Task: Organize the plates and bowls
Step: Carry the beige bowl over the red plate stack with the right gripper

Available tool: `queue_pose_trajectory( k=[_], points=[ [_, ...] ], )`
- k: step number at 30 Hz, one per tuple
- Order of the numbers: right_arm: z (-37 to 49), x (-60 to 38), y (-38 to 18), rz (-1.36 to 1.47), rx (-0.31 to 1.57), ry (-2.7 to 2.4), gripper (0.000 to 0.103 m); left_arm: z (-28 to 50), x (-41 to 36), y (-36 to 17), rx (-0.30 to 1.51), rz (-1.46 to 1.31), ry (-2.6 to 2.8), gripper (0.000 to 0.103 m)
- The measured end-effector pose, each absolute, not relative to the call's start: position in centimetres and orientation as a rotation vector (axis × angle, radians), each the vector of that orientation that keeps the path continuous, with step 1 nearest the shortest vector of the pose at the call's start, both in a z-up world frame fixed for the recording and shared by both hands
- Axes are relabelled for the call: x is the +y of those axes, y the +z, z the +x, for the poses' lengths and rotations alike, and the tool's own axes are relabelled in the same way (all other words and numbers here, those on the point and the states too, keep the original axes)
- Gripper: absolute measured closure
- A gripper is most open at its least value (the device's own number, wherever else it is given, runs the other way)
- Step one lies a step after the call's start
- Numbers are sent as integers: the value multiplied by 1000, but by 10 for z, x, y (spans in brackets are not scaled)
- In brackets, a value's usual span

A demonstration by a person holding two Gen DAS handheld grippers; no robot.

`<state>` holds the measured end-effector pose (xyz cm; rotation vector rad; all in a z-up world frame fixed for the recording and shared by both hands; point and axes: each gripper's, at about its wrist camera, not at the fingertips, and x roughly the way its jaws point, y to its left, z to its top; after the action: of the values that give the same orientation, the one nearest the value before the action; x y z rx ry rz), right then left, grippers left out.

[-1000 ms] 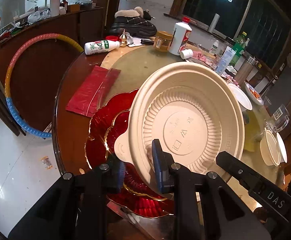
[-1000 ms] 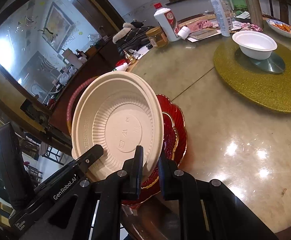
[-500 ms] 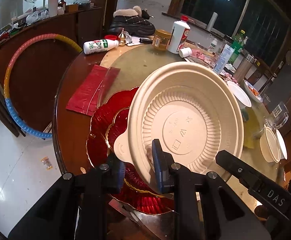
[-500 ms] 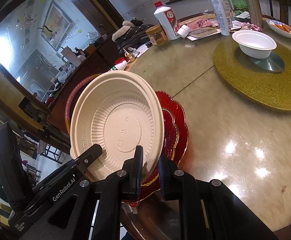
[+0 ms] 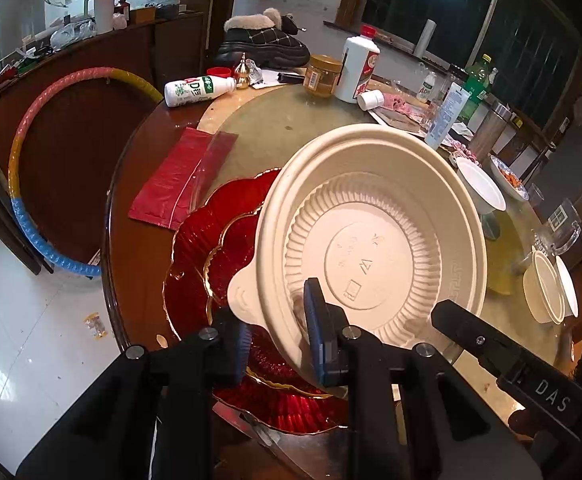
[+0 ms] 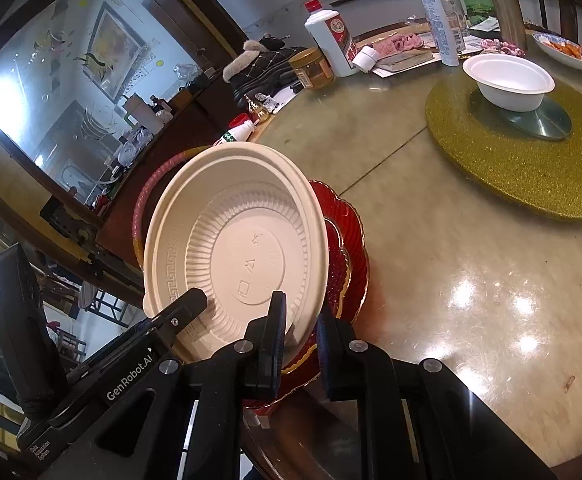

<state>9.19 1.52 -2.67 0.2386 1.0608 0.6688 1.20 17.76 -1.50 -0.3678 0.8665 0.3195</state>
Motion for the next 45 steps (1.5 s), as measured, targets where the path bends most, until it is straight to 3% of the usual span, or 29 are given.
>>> queue_pose_trajectory(
  k=[45],
  points=[
    [86, 39, -36, 187, 1081, 663, 89, 6, 188, -28, 882, -342, 371, 80]
  ],
)
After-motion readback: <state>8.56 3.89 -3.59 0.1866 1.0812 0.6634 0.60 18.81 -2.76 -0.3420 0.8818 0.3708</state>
